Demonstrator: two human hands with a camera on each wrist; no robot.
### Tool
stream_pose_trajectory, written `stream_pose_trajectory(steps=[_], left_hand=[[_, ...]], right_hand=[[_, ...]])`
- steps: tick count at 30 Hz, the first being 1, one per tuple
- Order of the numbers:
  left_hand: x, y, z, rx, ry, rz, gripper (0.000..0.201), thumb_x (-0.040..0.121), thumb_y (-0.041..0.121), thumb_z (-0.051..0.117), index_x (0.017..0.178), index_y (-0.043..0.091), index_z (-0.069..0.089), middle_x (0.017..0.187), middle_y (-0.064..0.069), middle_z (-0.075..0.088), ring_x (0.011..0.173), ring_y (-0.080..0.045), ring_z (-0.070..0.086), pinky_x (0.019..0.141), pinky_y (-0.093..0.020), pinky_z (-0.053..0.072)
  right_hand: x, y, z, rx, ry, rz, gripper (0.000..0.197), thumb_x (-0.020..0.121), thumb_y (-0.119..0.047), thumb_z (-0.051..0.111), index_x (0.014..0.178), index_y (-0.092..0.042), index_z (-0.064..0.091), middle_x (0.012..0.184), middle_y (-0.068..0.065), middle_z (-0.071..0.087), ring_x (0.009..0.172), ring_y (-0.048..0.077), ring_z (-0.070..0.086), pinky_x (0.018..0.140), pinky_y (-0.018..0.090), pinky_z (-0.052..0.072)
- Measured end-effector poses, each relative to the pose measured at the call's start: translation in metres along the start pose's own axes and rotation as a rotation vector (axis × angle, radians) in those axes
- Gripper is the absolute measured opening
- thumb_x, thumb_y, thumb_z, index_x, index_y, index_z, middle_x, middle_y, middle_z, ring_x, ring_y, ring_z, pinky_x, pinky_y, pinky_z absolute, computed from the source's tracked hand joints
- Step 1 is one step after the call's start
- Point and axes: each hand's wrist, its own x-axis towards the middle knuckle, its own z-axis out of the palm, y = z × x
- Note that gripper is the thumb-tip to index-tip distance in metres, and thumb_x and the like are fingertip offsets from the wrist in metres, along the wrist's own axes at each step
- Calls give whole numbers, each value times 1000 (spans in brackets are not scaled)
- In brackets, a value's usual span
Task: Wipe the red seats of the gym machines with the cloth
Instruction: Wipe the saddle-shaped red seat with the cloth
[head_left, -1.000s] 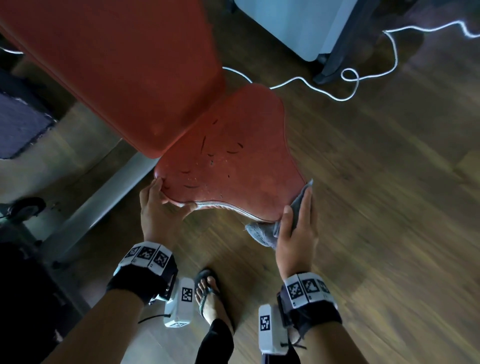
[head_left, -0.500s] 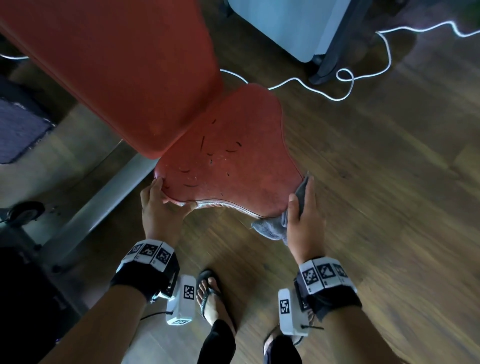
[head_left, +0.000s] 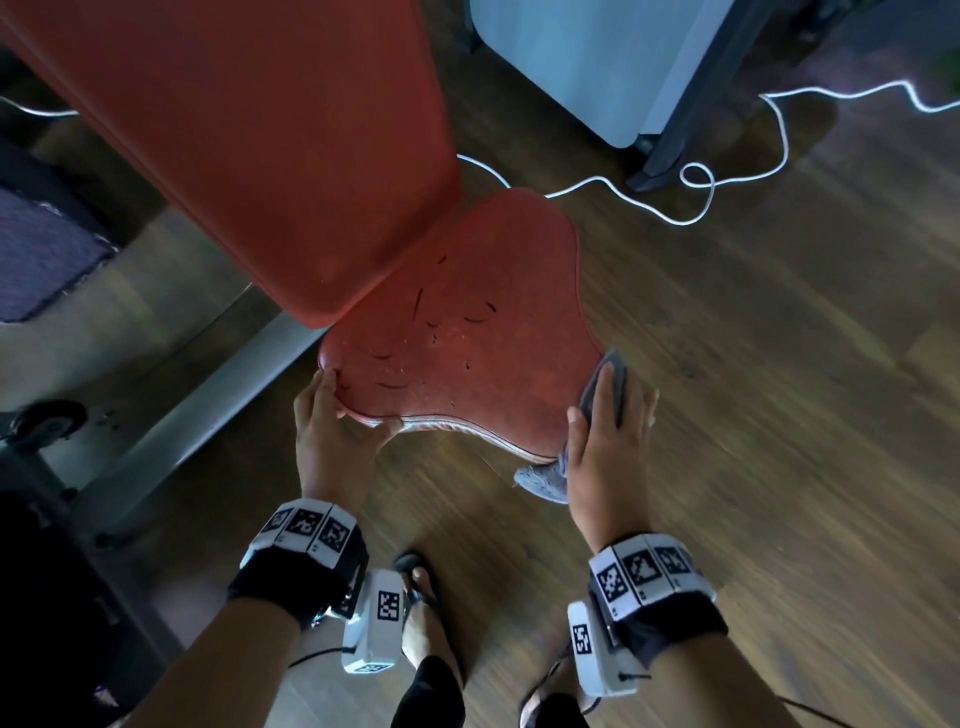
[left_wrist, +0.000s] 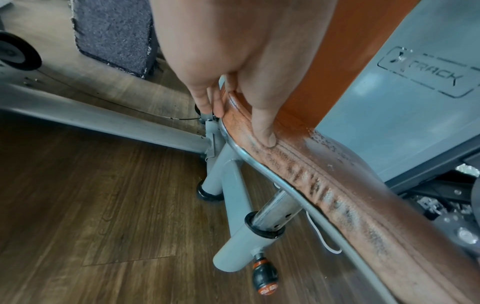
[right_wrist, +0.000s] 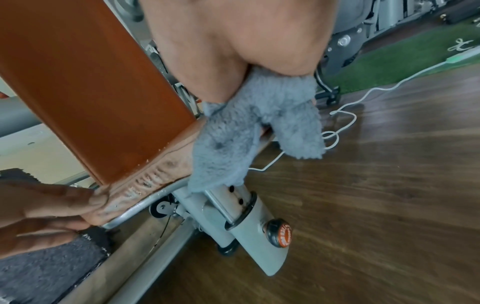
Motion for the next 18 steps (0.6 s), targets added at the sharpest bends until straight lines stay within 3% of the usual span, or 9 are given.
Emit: stream_pose_trajectory(steps=[5, 8, 10, 13, 15, 18], left_hand=[[-2, 5, 1, -48, -21, -39, 105, 69, 34, 85, 153, 31, 23, 149, 9, 29, 131, -16, 45, 112, -42, 39], [-4, 9, -1, -49, -35, -33, 105, 69, 39, 84, 153, 34, 21, 152, 10, 26, 131, -13, 43, 111, -41, 39], [-5, 12, -5, -54, -46, -33, 102, 70, 34, 84, 152, 36, 23, 152, 9, 27, 127, -8, 44, 109, -37, 41], [-6, 17, -10, -83, -57, -36, 93, 74, 25, 82, 151, 29, 30, 147, 7, 32, 120, -10, 49, 106, -39, 45], [-3, 18, -16, -117, -58, -52, 83, 75, 24, 81, 146, 26, 37, 139, 6, 38, 117, -11, 52, 103, -37, 47], [7, 22, -23, -74, -71, -83, 72, 78, 30, 76, 141, 31, 42, 133, 4, 44, 118, -14, 51, 98, -33, 43]], right_hand=[[9, -5, -5, -217, -68, -72, 58, 101, -33, 38, 150, -6, 27, 155, 21, 24, 144, 48, 5, 110, 67, 17], [13, -14, -8, -373, -78, -197, 55, 99, -31, 43, 146, -3, 36, 152, 24, 29, 143, 46, 14, 109, 67, 14], [20, -24, -6, -481, -120, -278, 55, 98, -31, 45, 145, -3, 37, 151, 24, 31, 143, 44, 19, 110, 66, 13], [31, -46, 1, -579, -221, -342, 60, 97, -33, 45, 148, -3, 30, 154, 25, 25, 143, 42, 19, 112, 63, 11], [35, -65, 7, -570, -316, -352, 63, 99, -33, 39, 151, -5, 19, 157, 23, 13, 146, 40, 10, 115, 62, 5], [41, -89, 12, -440, -415, -376, 58, 101, -31, 34, 152, -11, 18, 160, 17, 4, 148, 34, 0, 117, 58, -1]])
